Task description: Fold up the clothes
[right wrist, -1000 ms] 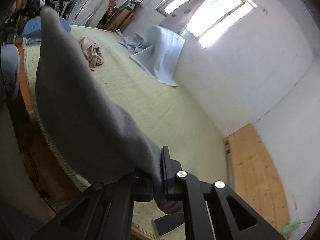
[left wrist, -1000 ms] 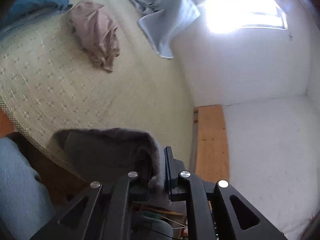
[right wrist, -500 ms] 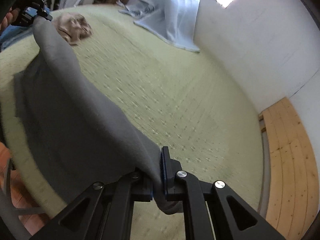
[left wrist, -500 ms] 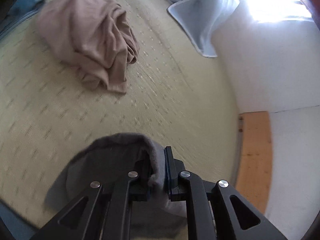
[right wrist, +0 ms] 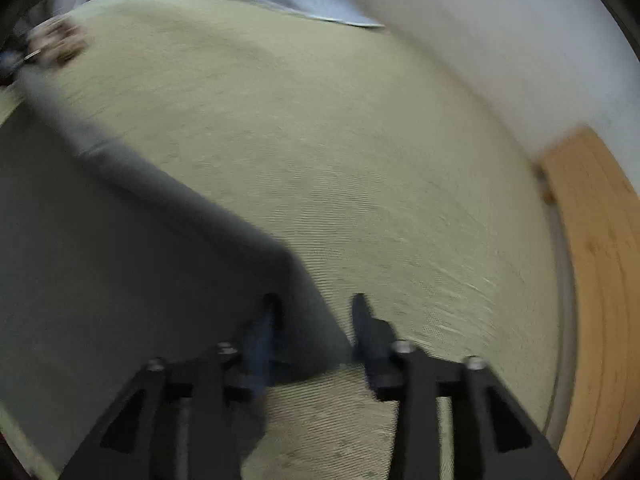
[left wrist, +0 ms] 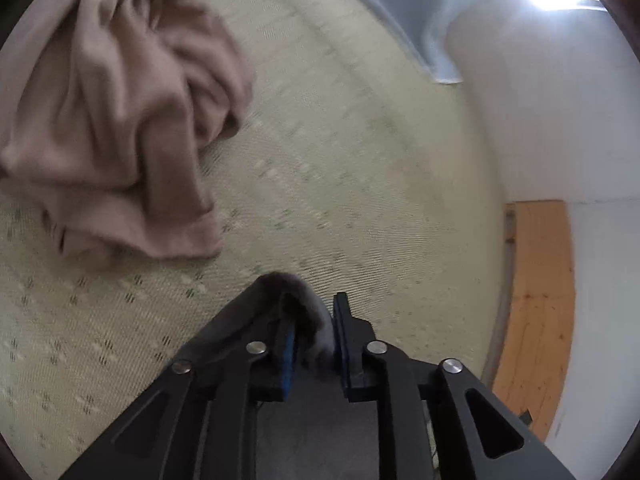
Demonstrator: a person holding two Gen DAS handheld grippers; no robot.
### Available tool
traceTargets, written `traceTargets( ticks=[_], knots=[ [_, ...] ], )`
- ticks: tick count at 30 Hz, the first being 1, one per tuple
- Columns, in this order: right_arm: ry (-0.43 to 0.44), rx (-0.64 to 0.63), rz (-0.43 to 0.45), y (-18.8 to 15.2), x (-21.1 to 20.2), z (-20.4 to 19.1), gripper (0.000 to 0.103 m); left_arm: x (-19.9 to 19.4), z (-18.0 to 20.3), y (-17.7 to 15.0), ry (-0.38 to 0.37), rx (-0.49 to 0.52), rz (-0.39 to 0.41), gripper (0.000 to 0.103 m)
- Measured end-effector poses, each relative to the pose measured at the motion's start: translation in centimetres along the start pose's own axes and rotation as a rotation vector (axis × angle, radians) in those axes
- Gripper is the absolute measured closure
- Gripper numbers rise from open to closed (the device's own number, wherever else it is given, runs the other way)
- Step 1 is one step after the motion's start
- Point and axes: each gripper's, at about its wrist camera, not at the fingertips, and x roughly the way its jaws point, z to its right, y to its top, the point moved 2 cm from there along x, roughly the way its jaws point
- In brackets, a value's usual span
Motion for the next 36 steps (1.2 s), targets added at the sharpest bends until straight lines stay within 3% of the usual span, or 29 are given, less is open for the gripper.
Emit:
traceTargets(
  ticks=[3,5,6,14,20,23,30,36],
  knots=[
    [-0.057,0.128,0.029,-1.0,-1.1,1.7,0.051,-3.5,0.0,-0.4,-0.066,0.054,0.146,0.042],
    [-0.024,0.189,0.056,-2.0,-2.5,1.7,0.049,-5.8,-0.8,-0.9,-0.103,0.054,0.222,0.033],
    [-0.006,0.220,0.070,-2.5,-3.3,1.7,0.047,-6.4,-1.3,-1.2,-0.102,0.049,0.223,0.031],
    [0.174,0.257,0.213,-4.0,-10.5,-4.2,0.038,-8.9,-6.0,-8.7,0.015,0.140,0.133,0.031],
    [0.398,0.203,0.313,-5.9,-16.3,-13.0,0.035,-10.8,-9.1,-14.2,0.031,0.082,0.099,0.031],
    [0.474,0.097,0.316,-6.6,-17.8,-18.1,0.035,-9.5,-9.6,-17.6,0.052,0.090,0.010,0.031],
    [0.591,0.046,0.281,-5.7,-15.9,-21.7,0.035,-5.2,-7.4,-23.6,-0.016,0.222,-0.184,0.031],
    [0.622,-0.155,0.252,-7.0,-15.7,-26.2,0.035,-4.5,-6.0,-25.4,-0.064,0.326,-0.200,0.031]
  ],
)
